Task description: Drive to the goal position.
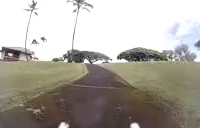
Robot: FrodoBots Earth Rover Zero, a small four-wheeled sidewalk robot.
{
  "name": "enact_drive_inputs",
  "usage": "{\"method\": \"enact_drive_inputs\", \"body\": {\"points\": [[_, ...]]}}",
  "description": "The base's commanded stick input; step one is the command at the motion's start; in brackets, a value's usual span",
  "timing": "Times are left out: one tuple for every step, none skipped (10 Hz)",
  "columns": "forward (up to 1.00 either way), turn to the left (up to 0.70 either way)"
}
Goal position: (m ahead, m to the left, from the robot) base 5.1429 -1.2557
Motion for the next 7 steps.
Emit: {"method": "enact_drive_inputs", "body": {"points": [[0.85, 0.0], [0.85, 0.0], [0.85, 0.0], [0.85, 0.0], [0.85, 0.0], [0.85, 0.0], [0.85, 0.0]]}}
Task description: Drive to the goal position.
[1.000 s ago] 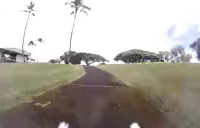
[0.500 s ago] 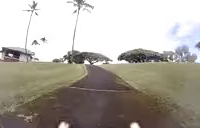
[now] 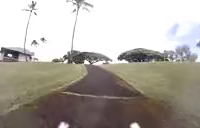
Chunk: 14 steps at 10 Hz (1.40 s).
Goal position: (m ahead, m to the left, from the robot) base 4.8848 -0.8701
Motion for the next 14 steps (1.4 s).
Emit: {"method": "enact_drive_inputs", "body": {"points": [[0.85, 0.0], [0.85, 0.0], [0.85, 0.0], [0.85, 0.0], [0.85, 0.0], [0.85, 0.0], [0.85, 0.0], [0.85, 0.0], [0.85, 0.0], [0.85, 0.0], [0.85, 0.0], [0.85, 0.0], [0.85, 0.0], [0.85, 0.0]]}}
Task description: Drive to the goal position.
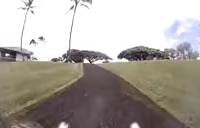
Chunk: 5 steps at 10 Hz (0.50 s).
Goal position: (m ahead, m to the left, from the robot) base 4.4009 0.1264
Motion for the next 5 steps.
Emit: {"method": "enact_drive_inputs", "body": {"points": [[0.85, 0.0], [0.85, 0.0], [0.85, 0.0], [0.85, 0.0], [0.85, 0.0]]}}
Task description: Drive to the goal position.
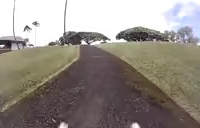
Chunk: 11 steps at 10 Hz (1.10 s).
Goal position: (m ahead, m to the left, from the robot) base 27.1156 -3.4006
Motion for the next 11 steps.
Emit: {"method": "enact_drive_inputs", "body": {"points": [[0.85, 0.0], [0.85, 0.0], [0.85, 0.0], [0.85, 0.0], [0.85, 0.0], [0.85, 0.0], [0.85, 0.0], [0.85, 0.02], [0.85, 0.24], [0.85, 0.16], [0.85, 0.03]]}}
